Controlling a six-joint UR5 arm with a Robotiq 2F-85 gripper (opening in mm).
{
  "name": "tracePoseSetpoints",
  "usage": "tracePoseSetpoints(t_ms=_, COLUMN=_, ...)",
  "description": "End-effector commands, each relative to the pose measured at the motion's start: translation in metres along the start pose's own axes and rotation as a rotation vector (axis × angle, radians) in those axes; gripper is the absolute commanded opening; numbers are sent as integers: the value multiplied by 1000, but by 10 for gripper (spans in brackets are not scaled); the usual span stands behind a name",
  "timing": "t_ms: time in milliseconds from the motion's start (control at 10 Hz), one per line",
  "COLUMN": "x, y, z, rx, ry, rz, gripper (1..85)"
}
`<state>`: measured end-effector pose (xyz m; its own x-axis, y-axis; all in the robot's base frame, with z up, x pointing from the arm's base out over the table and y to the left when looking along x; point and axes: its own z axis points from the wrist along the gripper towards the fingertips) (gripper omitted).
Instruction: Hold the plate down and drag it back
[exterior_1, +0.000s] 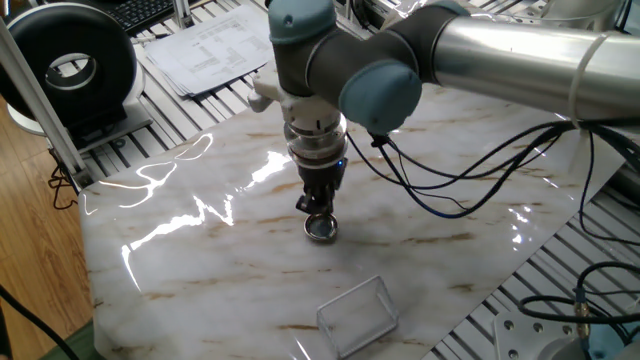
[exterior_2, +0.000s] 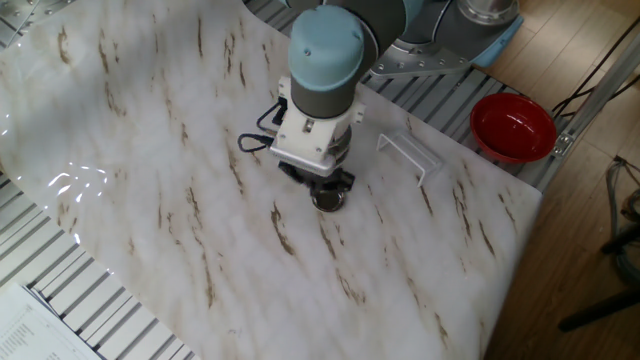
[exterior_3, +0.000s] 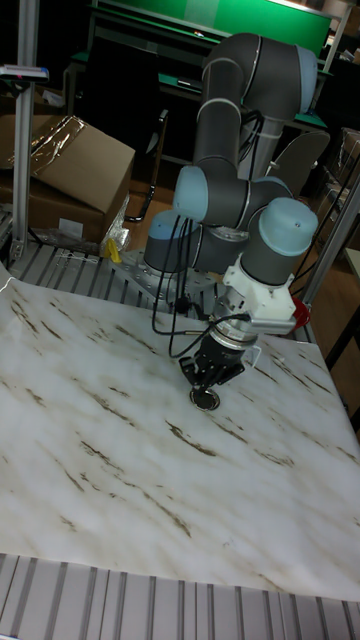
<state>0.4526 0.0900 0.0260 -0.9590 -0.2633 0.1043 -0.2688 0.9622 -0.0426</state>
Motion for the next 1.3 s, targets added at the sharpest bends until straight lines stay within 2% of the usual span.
tracePoseSetpoints(t_ms=0, x=-5, y=-5, z=-20, rx=29, ry=-61, rz=79, gripper=13)
tracePoseSetpoints(t_ms=100, x=-13, y=-11, z=-24, rx=47, ry=-104, rz=113, gripper=13)
tracePoseSetpoints(t_ms=300, x=-31, y=-8, z=-23, rx=30, ry=-168, rz=121, gripper=13)
tracePoseSetpoints(t_ms=600, x=-48, y=-8, z=-27, rx=31, ry=-234, rz=62, gripper=13)
tracePoseSetpoints(t_ms=700, x=-56, y=-8, z=-29, rx=35, ry=-265, rz=38, gripper=13)
tracePoseSetpoints(t_ms=800, x=-65, y=-3, z=-31, rx=21, ry=-301, rz=1, gripper=13)
tracePoseSetpoints(t_ms=900, x=-55, y=-1, z=-28, rx=14, ry=-258, rz=-9, gripper=13)
tracePoseSetpoints(t_ms=1000, x=-30, y=-5, z=-35, rx=25, ry=-182, rz=9, gripper=13)
tracePoseSetpoints(t_ms=1100, x=-5, y=1, z=-61, rx=11, ry=-152, rz=32, gripper=20)
tracePoseSetpoints(t_ms=1200, x=7, y=9, z=-80, rx=-1, ry=-155, rz=34, gripper=43)
